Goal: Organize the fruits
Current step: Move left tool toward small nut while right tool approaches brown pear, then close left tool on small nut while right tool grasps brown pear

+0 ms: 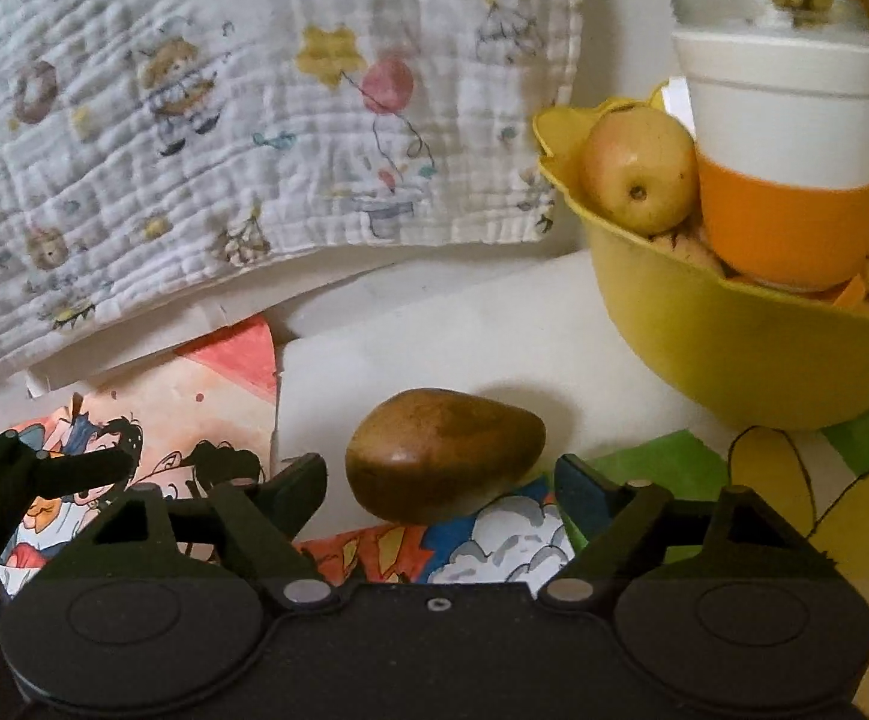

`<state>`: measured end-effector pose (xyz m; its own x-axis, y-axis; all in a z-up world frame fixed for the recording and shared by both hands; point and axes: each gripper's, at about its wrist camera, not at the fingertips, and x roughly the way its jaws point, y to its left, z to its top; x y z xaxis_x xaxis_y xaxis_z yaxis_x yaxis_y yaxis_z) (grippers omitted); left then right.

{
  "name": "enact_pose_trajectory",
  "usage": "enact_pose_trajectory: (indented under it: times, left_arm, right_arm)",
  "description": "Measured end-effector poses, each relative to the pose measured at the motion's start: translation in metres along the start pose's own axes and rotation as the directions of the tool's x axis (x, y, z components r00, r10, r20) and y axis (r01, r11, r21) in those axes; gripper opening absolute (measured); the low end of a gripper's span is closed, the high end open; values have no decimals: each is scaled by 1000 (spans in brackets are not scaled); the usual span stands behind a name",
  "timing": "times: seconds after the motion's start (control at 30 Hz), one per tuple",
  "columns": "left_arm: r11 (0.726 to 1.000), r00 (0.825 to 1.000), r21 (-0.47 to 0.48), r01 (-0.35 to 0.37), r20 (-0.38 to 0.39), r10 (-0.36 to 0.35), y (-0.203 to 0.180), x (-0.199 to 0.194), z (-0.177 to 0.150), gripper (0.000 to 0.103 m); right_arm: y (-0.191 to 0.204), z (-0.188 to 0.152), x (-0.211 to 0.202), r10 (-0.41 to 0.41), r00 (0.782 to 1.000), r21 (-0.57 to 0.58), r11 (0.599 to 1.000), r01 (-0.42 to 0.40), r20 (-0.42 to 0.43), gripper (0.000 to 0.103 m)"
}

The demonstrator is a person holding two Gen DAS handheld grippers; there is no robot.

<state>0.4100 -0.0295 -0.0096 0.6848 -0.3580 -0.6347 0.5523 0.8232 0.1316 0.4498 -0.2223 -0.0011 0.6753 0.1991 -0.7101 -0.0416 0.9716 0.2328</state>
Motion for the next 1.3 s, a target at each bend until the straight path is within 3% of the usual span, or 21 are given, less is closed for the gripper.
enact_pose_trajectory:
  times: [0.27, 0.5, 0.7, 0.93, 1.3]
  left_arm:
    - [1000, 999, 4, 28, -22, -28, 1, 17, 1, 71]
    - [999, 998, -18, 48, -31, -49, 5, 23, 4, 56]
    - [997, 997, -48, 66, -47, -68, 8, 26, 4, 31]
    - [995, 996, -74, 60, -59, -64, 11, 18, 7, 31]
    - [994, 997, -103, 34, -66, -41, 10, -9, 4, 31]
  right_arm:
    - [5, -2, 8, -6, 1000, -39, 999, 6, 0, 76]
    - [8, -2, 16, -25, 1000, -71, 997, 26, 5, 74]
    - [11, -4, 21, -42, 999, -91, 995, 44, 22, 70]
    - [11, -6, 19, -30, 999, -83, 996, 33, 33, 66]
    - [-4, -18, -1, 57, 997, -27, 998, -55, 57, 64]
